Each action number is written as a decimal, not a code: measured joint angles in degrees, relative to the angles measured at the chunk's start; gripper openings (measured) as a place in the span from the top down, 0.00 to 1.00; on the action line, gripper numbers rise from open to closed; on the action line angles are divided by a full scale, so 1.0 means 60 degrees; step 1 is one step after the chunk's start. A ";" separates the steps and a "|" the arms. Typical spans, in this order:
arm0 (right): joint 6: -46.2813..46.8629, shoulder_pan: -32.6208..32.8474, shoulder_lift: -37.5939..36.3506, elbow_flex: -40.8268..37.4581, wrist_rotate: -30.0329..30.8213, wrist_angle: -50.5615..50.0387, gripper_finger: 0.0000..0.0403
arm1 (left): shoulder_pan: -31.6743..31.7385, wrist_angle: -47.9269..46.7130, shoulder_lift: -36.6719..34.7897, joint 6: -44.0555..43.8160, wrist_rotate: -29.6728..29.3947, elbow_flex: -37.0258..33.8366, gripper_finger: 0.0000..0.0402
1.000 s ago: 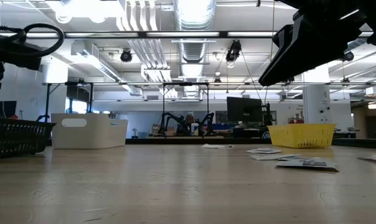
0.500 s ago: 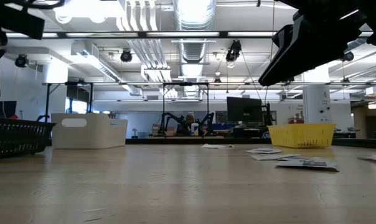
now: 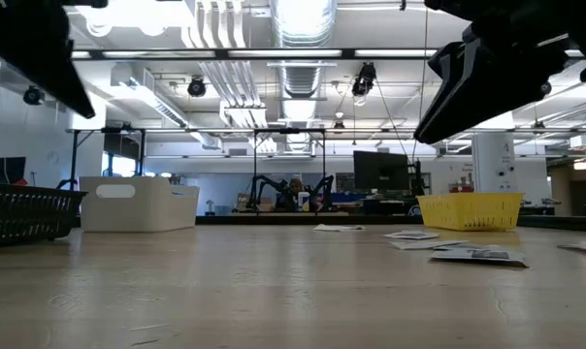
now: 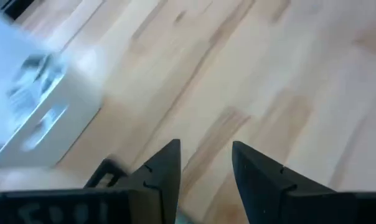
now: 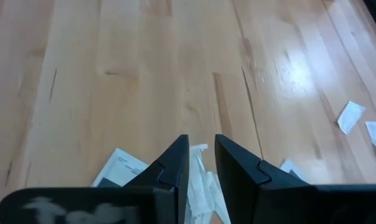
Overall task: Pick & Place First Aid Supplies
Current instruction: Put the gray towelette pack into the white bin
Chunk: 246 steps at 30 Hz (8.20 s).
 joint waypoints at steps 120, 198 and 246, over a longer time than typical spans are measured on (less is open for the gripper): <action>0.3872 -0.3407 0.1716 -0.0351 -0.3913 0.1408 0.84 | 0.5467 0.5832 0.4070 1.1242 0.4102 0.1519 0.66; -0.4963 -0.0552 0.0204 0.0383 -0.0507 -0.2117 0.84 | 0.5365 1.3429 0.6026 1.1914 0.4081 0.0208 1.00; -0.8080 -0.1498 0.2501 0.0115 0.0045 0.0691 0.73 | 0.5365 1.3456 0.6165 0.8768 0.4295 -0.0011 1.00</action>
